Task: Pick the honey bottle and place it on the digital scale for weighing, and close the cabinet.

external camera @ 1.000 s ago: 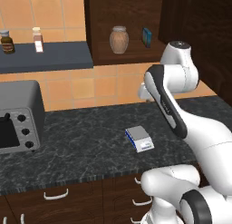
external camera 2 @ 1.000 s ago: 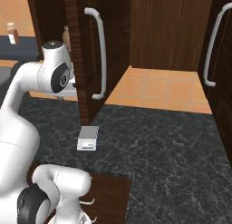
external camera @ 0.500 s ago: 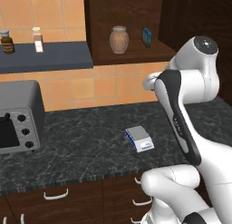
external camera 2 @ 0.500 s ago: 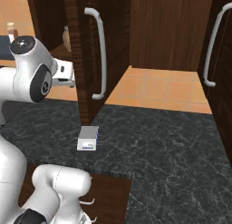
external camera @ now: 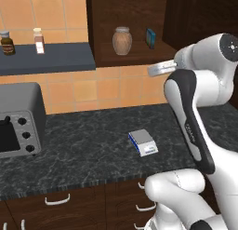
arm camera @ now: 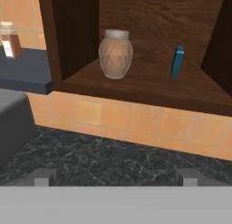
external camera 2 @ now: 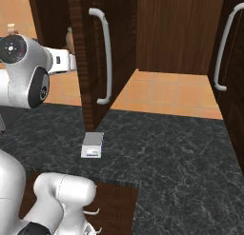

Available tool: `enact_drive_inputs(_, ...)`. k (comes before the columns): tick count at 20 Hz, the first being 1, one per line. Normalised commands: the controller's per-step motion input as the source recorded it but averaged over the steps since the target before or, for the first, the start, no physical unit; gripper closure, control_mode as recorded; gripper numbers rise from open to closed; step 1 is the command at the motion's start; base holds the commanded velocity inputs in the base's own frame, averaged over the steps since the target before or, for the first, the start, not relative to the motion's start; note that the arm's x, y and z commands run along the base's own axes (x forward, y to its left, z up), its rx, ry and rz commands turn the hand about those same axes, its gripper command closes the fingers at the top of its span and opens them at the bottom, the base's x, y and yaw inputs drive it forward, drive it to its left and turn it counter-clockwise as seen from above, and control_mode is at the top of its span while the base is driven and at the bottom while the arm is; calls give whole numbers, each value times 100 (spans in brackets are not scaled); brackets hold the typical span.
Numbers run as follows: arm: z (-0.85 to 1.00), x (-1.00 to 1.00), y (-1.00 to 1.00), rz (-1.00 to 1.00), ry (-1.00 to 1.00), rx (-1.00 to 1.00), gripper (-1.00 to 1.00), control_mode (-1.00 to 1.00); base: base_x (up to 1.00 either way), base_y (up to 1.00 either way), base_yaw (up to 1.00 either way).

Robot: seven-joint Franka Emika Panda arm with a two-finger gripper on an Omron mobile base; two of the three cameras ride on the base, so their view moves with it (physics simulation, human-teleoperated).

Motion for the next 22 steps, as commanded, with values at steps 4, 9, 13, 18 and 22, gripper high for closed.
enact_drive_inputs(4, 20, 21, 1, 11, -31, 9, -100, -100, 0, 0, 0)
enact_drive_inputs(9, 35, 19, 1, 11, -33, 3, -100, -100, 0, 0, 0)
enact_drive_inputs(13, 59, 0, 1, 5, -25, 0, -100, -100, 0, 0, 0)
enact_drive_inputs(18, 36, 20, 3, 1, -1, 0, -100, -100, 0, 0, 0)
enact_drive_inputs(22, 18, 42, 6, 3, 1, 0, -100, -100, 0, 0, 0)
